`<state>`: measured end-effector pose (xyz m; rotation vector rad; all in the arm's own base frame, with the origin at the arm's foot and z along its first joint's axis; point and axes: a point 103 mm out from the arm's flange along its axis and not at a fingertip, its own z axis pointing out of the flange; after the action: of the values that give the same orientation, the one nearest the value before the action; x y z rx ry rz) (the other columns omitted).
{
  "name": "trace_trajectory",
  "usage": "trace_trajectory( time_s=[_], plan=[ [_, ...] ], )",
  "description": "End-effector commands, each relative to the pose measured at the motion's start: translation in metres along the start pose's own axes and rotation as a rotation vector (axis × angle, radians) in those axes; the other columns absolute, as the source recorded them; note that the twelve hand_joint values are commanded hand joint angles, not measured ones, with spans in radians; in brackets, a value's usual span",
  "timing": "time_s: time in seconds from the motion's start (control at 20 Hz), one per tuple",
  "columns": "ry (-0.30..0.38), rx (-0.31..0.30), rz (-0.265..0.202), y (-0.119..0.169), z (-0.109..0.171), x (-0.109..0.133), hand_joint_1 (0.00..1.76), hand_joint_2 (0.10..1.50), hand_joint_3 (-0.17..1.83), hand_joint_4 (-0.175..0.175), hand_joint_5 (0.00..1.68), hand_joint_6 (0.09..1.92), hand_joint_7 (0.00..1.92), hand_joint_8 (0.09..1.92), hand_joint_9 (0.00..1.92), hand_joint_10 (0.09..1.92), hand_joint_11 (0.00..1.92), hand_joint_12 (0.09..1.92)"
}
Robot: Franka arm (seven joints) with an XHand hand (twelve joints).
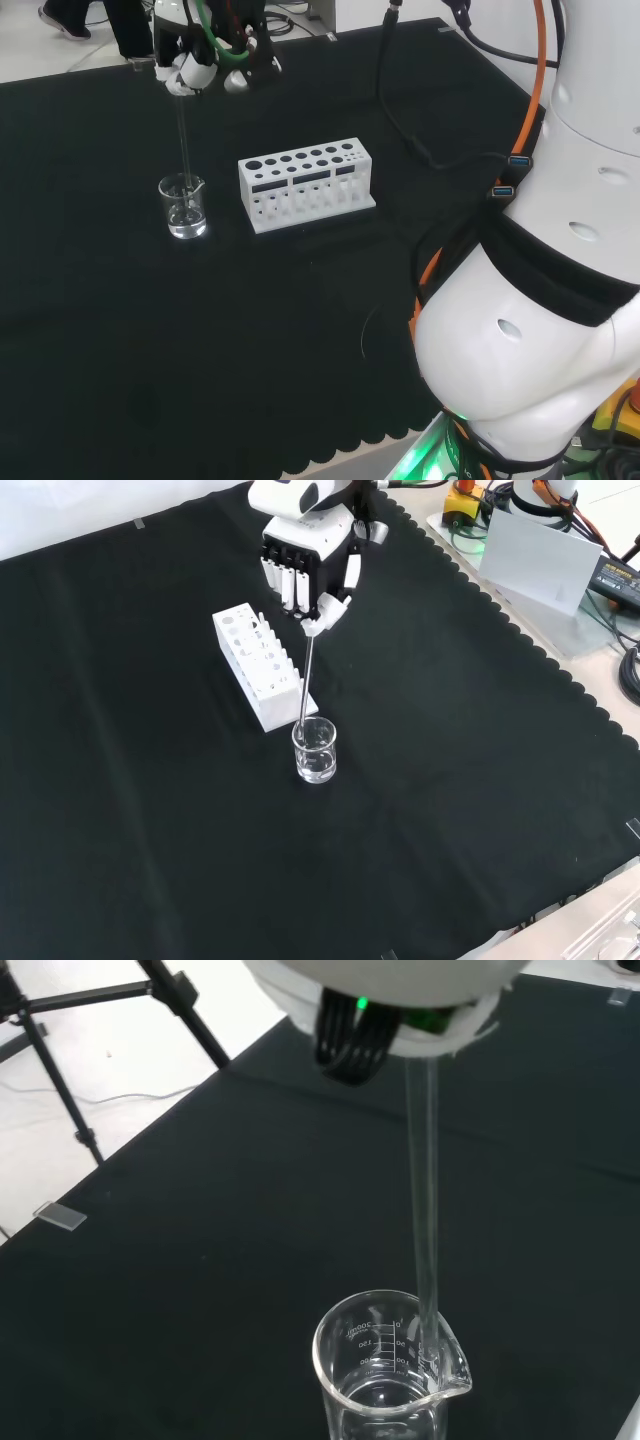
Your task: Stir in the beaker to the left of the white test tube rack with the glass rod.
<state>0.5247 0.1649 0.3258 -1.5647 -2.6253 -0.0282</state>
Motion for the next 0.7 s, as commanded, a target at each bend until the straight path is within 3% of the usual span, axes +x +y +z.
trace_trajectory(
  time_s=[0.05, 0.3, 0.7],
  plan=[
    [0.002, 0.051, 0.008, 0.001, 0.027, -0.003, 1.32, 0.70, 0.62, -0.175, 1.37, 0.18, 1.19, 1.08, 1.52, 0.90, 1.59, 0.60],
    [0.019, 0.088, 0.017, 0.008, 0.054, 0.005, 1.32, 0.70, 0.62, -0.175, 1.37, 0.18, 1.19, 1.08, 1.52, 0.90, 1.59, 0.60],
    [0.025, 0.103, -0.007, 0.006, 0.066, 0.023, 1.32, 0.70, 0.62, -0.175, 1.37, 0.17, 1.19, 1.08, 1.52, 0.90, 1.59, 0.60]
  ],
)
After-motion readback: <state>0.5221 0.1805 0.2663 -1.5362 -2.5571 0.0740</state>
